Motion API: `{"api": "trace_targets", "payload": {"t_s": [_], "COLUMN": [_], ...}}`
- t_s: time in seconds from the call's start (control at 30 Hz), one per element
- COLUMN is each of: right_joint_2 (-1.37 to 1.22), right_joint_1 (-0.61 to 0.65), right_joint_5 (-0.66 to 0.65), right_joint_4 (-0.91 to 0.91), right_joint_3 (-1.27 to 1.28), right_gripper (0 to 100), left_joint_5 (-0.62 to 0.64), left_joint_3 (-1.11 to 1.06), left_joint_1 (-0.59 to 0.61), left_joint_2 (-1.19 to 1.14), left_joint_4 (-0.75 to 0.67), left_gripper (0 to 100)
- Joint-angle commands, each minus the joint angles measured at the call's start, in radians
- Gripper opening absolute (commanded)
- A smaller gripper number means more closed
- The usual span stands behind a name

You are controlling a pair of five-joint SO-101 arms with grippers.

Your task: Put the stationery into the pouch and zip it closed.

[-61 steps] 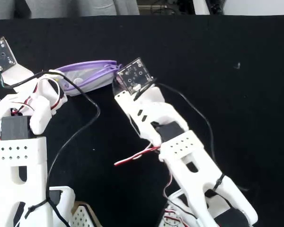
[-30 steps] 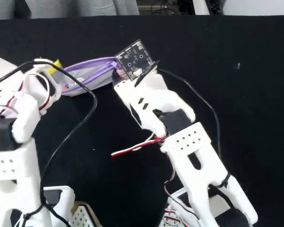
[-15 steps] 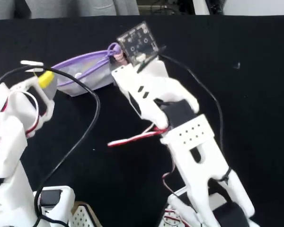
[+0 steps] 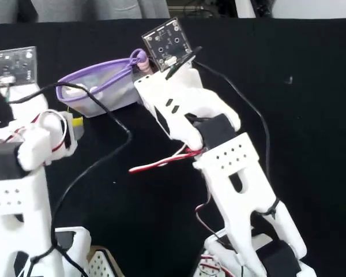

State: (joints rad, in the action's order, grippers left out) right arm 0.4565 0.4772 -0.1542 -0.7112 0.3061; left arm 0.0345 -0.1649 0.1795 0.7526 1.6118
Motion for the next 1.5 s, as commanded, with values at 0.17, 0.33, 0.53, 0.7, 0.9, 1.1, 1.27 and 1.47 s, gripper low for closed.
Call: {"api": "trace_targets", "payload": {"t_s": [0.17,0.33,0.53,0.7,0.9,1.1,1.27,1.47], "right_joint_2": [0.073,0.139,0.237,0.318,0.34,0.252,0.165,0.096], "right_joint_1": [0.002,0.008,0.137,0.241,0.278,0.278,0.279,0.279], "right_joint_5": [0.002,0.002,-0.118,-0.152,-0.153,-0.149,-0.147,-0.146], "right_joint_4": [-0.057,-0.109,-0.245,-0.338,-0.331,-0.282,-0.233,-0.18], "right_joint_3": [-0.048,-0.054,-0.056,-0.056,-0.05,-0.048,-0.048,-0.048], "right_gripper": [1.1,1.1,1.1,1.1,1.1,1.1,1.1,1.1], "left_joint_5": [0.1,0.19,0.224,0.288,0.292,0.285,0.285,0.285], "left_joint_3": [-0.3,-0.374,-0.438,-0.472,-0.476,-0.524,-0.515,-0.424], "left_joint_1": [0.071,0.008,-0.139,-0.166,-0.168,-0.117,0.027,0.226], "left_joint_2": [0.008,-0.003,-0.003,-0.003,-0.005,0.008,0.008,0.008], "left_joint_4": [-0.588,-0.79,-0.927,-0.993,-1.016,-1.011,-0.953,-0.789], "left_gripper": [20,20,20,20,20,20,20,21]}}
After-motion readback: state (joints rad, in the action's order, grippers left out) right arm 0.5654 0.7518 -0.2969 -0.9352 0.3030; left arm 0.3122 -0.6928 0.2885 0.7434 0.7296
